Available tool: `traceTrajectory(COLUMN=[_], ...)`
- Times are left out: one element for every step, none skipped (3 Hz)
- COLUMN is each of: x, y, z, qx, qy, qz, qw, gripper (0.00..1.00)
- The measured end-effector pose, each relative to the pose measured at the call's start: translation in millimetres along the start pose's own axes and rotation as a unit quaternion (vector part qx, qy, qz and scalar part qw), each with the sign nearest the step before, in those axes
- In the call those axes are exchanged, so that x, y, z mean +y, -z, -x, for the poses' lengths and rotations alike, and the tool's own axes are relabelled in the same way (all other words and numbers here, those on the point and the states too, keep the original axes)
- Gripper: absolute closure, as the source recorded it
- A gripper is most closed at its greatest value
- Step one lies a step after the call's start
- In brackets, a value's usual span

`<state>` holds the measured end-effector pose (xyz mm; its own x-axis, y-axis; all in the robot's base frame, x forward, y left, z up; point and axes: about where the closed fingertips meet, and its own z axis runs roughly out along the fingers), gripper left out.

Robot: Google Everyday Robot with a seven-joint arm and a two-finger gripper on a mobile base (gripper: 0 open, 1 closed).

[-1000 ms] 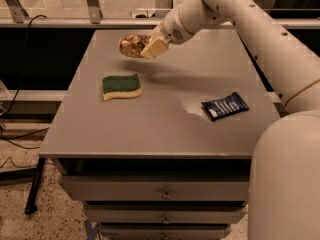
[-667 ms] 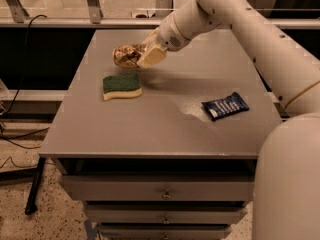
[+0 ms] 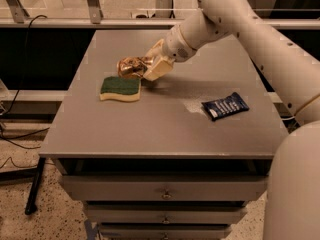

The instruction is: Move orange can near sponge

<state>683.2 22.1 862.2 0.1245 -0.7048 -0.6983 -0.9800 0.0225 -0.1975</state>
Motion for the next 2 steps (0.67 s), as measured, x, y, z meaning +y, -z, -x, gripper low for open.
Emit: traceTrajectory(x=[5.4,10.2], y=[5.8,8.5], z=[-9.6,-15.2], qx=[0.005,0.009], qy=[0.007,0.013], qz=[0.002,0.007], qw=[1.0000,0.9999], gripper=[0.35,0.11])
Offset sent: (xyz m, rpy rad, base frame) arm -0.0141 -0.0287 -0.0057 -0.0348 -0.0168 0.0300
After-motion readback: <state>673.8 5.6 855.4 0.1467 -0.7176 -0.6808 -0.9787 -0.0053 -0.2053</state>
